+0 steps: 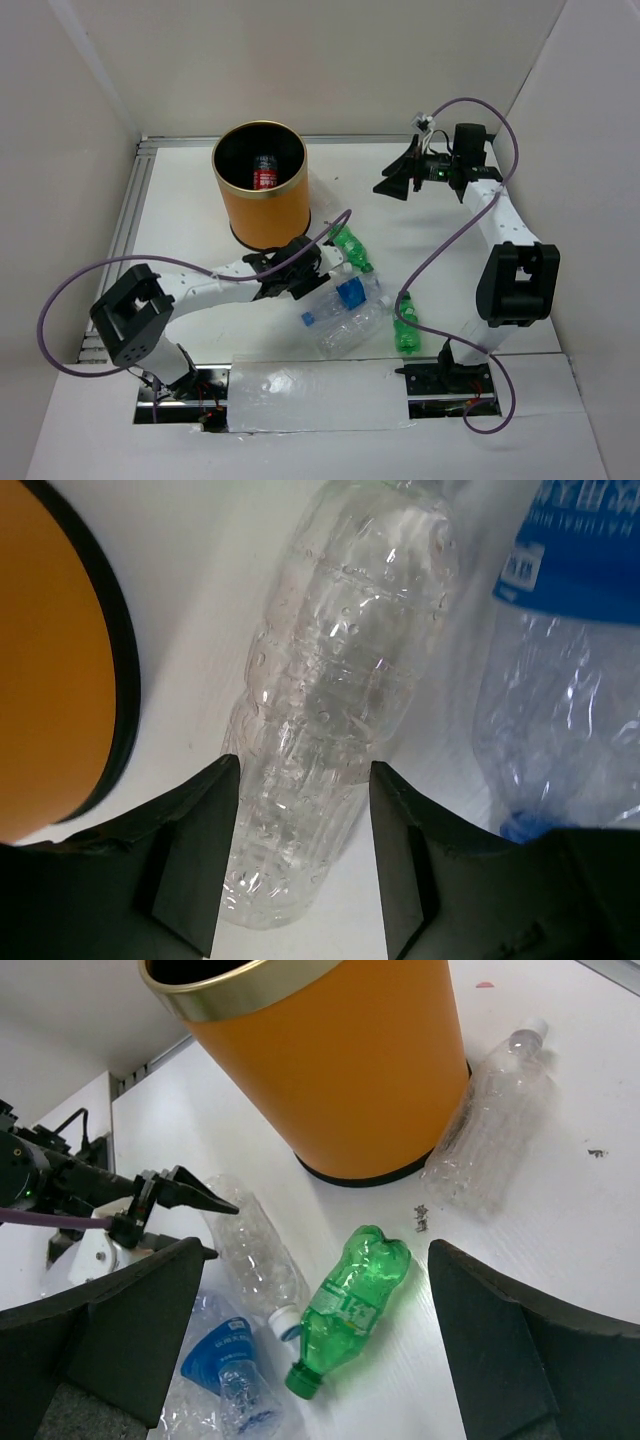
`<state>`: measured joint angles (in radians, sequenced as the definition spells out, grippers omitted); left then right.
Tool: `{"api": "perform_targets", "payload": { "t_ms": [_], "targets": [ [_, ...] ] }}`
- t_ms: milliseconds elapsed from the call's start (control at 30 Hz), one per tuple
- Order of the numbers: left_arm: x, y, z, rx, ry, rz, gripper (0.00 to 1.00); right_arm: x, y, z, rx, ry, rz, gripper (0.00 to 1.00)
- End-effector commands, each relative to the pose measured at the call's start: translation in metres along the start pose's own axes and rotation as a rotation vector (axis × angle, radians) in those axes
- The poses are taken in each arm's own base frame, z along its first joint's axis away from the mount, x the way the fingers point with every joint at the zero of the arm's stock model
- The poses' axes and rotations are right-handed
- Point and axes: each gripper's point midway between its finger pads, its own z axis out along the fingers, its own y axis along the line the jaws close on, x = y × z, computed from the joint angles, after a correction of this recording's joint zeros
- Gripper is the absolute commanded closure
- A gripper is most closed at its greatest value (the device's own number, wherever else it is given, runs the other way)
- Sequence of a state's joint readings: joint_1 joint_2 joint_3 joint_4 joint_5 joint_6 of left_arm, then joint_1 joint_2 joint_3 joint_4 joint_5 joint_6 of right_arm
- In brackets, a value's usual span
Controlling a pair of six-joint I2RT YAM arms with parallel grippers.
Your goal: Put the plastic bottles in the bin
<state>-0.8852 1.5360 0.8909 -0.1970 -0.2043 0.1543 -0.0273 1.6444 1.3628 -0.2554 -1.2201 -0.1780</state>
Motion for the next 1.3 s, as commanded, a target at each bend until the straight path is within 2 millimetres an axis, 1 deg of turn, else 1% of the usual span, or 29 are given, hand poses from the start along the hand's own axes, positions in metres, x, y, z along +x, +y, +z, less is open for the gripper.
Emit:
{"api": "perform_targets", "payload": {
  "t_ms": [0, 67, 100, 133, 233, 267, 333, 367, 400, 467, 533, 600, 633, 667, 700, 733, 767, 800, 833, 867, 900, 933, 1033, 1067, 1133, 1167, 1200, 1233, 1267],
  "targets": [
    [0.038, -0.026, 0.018, 0.105, 0.146, 0.011, 0.64, 0.003, -0.001, -0.005, -0.009, -0.001, -0.005, 0.0],
    [0.047, -0.031, 0.024, 0.119, 0.168, 0.004, 0.72, 0.0, -0.001, -0.009, 0.0, -0.008, -0.012, 0.0],
    [0.043, -0.031, 0.025, 0.115, 0.152, -0.007, 0.75, 0.005, 0.001, -0.009, -0.01, -0.003, 0.005, 0.0],
    [0.048, -0.032, 0.025, 0.117, 0.163, -0.006, 0.77, 0.004, -0.002, -0.011, -0.002, -0.007, -0.005, 0.0],
    [0.043, -0.029, 0.025, 0.1, 0.146, -0.02, 0.75, 0.004, 0.003, -0.013, -0.011, -0.004, -0.001, 0.0],
    [0.043, -0.029, 0.025, 0.1, 0.146, -0.019, 0.79, 0.005, 0.003, -0.013, -0.012, -0.001, -0.005, 0.0],
    [0.048, -0.022, 0.026, 0.053, 0.165, -0.025, 0.95, 0.007, 0.004, -0.013, -0.013, 0.003, -0.004, 0.0],
    [0.041, -0.02, 0.023, 0.05, 0.153, -0.027, 1.0, 0.007, 0.004, -0.013, -0.013, 0.003, -0.004, 0.0],
    [0.034, -0.018, 0.02, 0.046, 0.131, -0.031, 1.0, 0.014, 0.003, -0.012, -0.016, 0.015, 0.02, 0.0],
    [0.009, -0.008, 0.004, 0.018, 0.056, -0.063, 1.0, 0.018, 0.001, -0.013, -0.006, 0.027, 0.005, 0.0],
    [-0.02, 0.004, -0.015, -0.01, -0.015, -0.086, 1.0, 0.024, 0.0, -0.014, 0.001, 0.045, -0.008, 0.05],
    [-0.058, 0.019, -0.045, -0.032, -0.131, -0.107, 1.0, 0.034, -0.007, -0.015, 0.045, 0.072, -0.007, 0.11],
    [-0.069, 0.025, -0.057, -0.05, -0.164, -0.115, 1.0, 0.038, -0.01, -0.016, 0.063, 0.089, -0.002, 0.14],
    [-0.078, 0.03, -0.068, -0.055, -0.191, -0.12, 1.0, 0.043, -0.017, -0.018, 0.101, 0.111, -0.029, 0.24],
    [-0.101, 0.039, -0.092, -0.07, -0.269, -0.134, 1.0, 0.051, -0.021, -0.015, 0.111, 0.132, -0.03, 0.3],
    [-0.111, 0.045, -0.104, -0.085, -0.3, -0.142, 1.0, 0.058, -0.027, -0.016, 0.135, 0.155, -0.018, 0.34],
    [-0.12, 0.048, -0.117, -0.08, -0.33, -0.146, 1.0, 0.063, -0.035, -0.02, 0.187, 0.184, -0.012, 0.34],
    [-0.133, 0.053, -0.131, -0.089, -0.376, -0.154, 1.0, 0.07, -0.042, -0.02, 0.21, 0.202, 0.0, 0.31],
    [-0.155, 0.064, -0.159, -0.104, -0.461, -0.17, 1.0, 0.08, -0.046, -0.021, 0.223, 0.232, 0.03, 0.26],
    [-0.169, 0.07, -0.174, -0.115, -0.519, -0.18, 1.0, 0.085, -0.054, -0.024, 0.256, 0.263, 0.02, 0.2],
    [-0.183, 0.076, -0.189, -0.126, -0.577, -0.191, 1.0, 0.086, -0.057, -0.025, 0.267, 0.276, 0.019, 0.08],
    [-0.201, 0.091, -0.211, -0.16, -0.649, -0.215, 1.0, 0.089, -0.056, -0.024, 0.267, 0.29, 0.014, 0.0],
    [-0.233, 0.13, -0.253, -0.239, -0.805, -0.257, 1.0, 0.1, -0.065, -0.024, 0.292, 0.313, 0.03, 0.0],
    [-0.235, 0.137, -0.254, -0.256, -0.806, -0.256, 1.0, 0.104, -0.066, -0.025, 0.298, 0.322, 0.037, 0.0],
    [-0.234, 0.146, -0.242, -0.274, -0.751, -0.24, 1.0, 0.108, -0.068, -0.024, 0.296, 0.327, 0.047, 0.0],
    [-0.231, 0.145, -0.237, -0.267, -0.725, -0.237, 1.0, 0.112, -0.067, -0.024, 0.294, 0.331, 0.055, 0.0],
    [-0.225, 0.141, -0.224, -0.256, -0.68, -0.231, 0.99, 0.107, -0.066, -0.025, 0.298, 0.322, 0.037, 0.0],
    [-0.219, 0.14, -0.218, -0.254, -0.642, -0.239, 0.95, 0.11, -0.065, -0.025, 0.297, 0.326, 0.045, 0.0],
    [-0.201, 0.134, -0.205, -0.236, -0.544, -0.245, 0.9, 0.109, -0.064, -0.025, 0.299, 0.321, 0.036, 0.0]
  ]
}}
